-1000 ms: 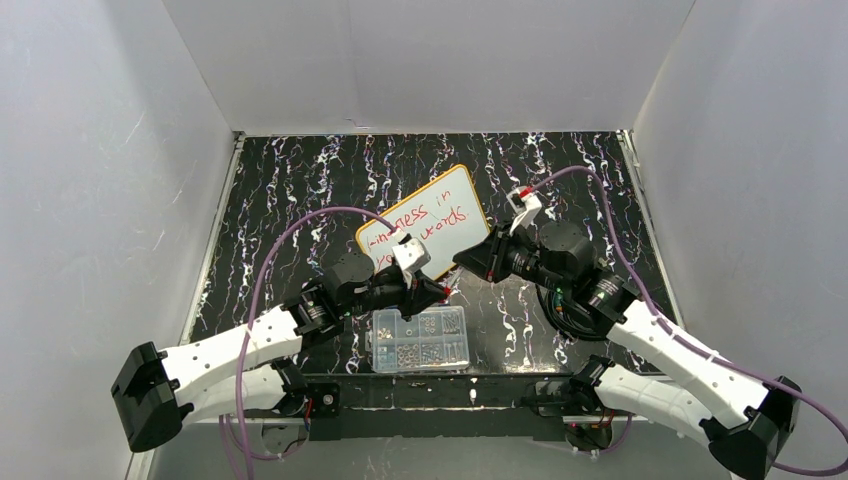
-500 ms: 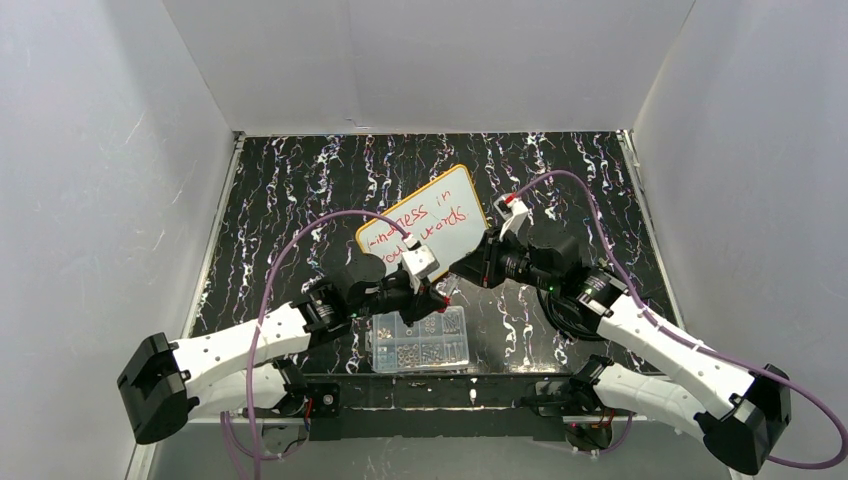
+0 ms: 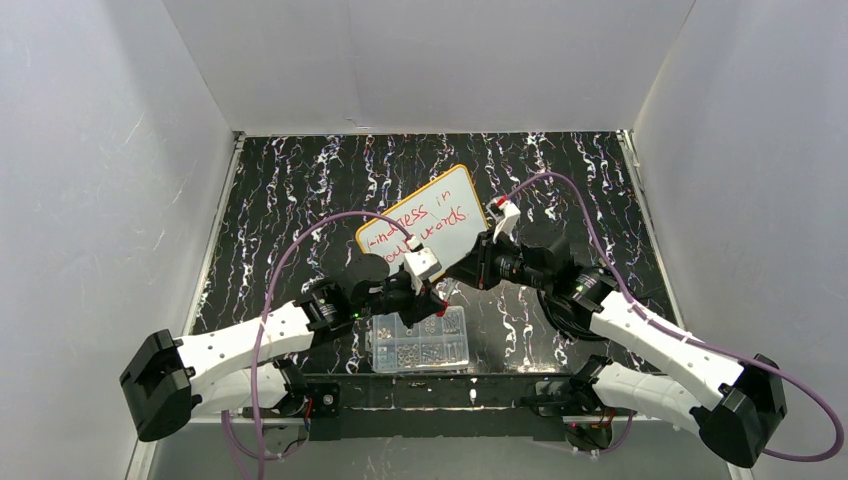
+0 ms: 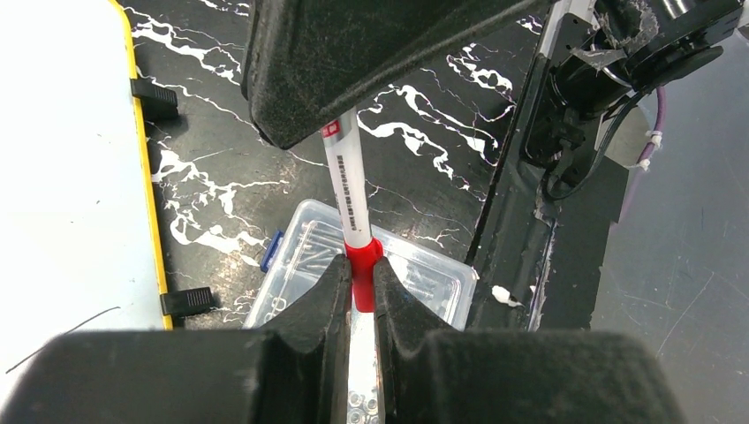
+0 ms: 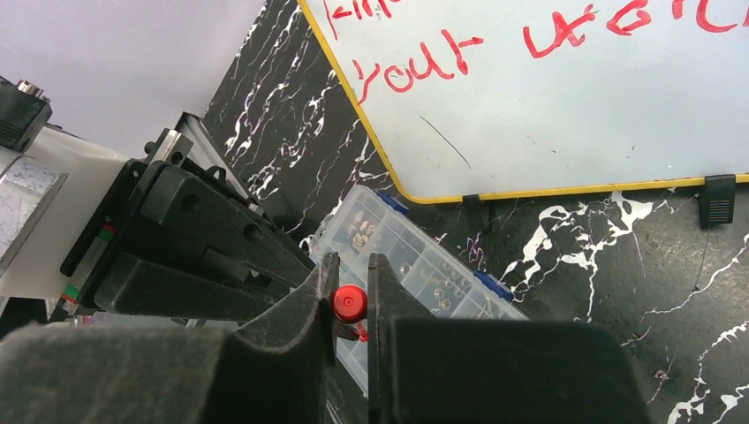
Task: Write a sentence on the whiteboard
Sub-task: Close the whiteboard marker at the center of the board, then place the whiteboard marker at the center of the board.
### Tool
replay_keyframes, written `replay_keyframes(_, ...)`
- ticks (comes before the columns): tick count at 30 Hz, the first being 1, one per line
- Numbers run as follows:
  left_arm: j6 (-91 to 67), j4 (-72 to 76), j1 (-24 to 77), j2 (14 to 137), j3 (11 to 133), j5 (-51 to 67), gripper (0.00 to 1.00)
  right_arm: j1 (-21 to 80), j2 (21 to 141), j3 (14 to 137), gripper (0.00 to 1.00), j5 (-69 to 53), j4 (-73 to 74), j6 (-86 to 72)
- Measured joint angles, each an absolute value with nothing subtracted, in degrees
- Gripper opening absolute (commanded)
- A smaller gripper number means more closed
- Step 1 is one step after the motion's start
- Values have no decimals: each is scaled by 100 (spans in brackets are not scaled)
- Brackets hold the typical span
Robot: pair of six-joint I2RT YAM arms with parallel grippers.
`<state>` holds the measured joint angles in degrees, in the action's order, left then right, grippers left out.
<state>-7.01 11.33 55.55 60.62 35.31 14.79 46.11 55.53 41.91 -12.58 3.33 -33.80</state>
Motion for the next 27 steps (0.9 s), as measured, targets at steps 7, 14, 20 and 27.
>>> replay_keyframes(7,-764,1214,5463,6062,3531,1542,21,4694,5474,4309,1,-738,749,-3472)
replay_keyframes(14,-1208,2174,4783,5599,3638,1726,75,4906,6005,4768,1,685,2875,-3520)
replay_keyframes(20,-1496,1273,4141,5284,3911,1962,87,4600,6665,5172,6,1684,3686,-3387)
replay_keyframes(27,-1522,-464,3371,5317,5301,1938,98,3736,7297,5166,42,1940,3632,-3050)
